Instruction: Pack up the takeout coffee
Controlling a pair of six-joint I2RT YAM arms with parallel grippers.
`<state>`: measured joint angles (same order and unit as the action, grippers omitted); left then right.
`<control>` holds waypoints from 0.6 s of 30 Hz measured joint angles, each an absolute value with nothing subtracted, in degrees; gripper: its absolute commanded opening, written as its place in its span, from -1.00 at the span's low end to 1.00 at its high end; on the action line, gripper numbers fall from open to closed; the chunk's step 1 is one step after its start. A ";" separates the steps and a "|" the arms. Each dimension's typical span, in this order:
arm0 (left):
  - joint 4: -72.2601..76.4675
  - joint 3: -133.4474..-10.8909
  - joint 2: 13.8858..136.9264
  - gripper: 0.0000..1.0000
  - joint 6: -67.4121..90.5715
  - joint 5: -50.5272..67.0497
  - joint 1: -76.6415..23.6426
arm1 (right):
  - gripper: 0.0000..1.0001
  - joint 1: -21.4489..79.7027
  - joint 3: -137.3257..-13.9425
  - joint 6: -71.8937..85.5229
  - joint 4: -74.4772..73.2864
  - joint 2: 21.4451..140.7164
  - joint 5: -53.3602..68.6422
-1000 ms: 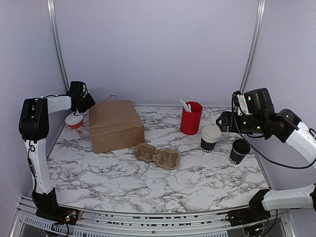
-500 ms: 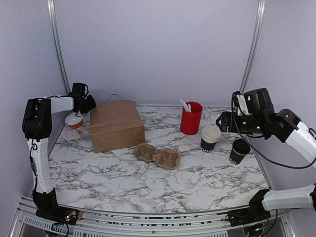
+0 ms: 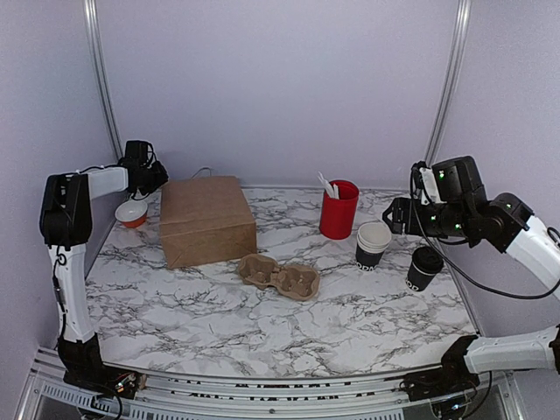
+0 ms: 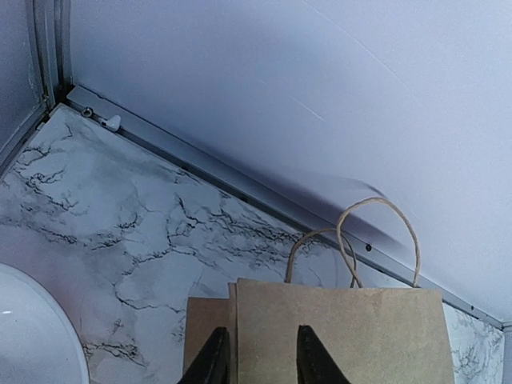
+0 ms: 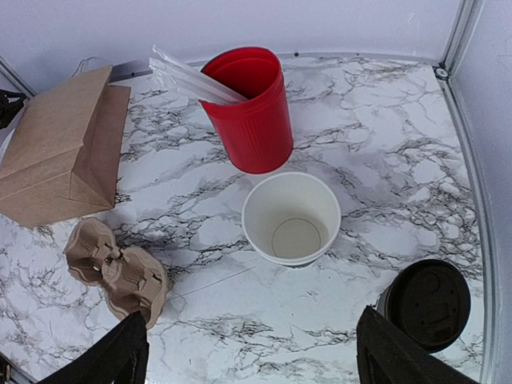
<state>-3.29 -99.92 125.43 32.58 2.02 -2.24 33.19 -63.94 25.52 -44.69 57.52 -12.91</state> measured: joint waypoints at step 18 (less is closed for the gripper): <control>-4.71 -101.03 128.62 -0.96 33.17 3.20 -2.11 | 0.75 33.19 -63.92 25.52 -44.69 57.52 -12.91</control>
<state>-4.71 -101.03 128.62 33.17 3.20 -2.11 33.19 -63.92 25.52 -44.69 57.52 -12.91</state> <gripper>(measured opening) 0.184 0.872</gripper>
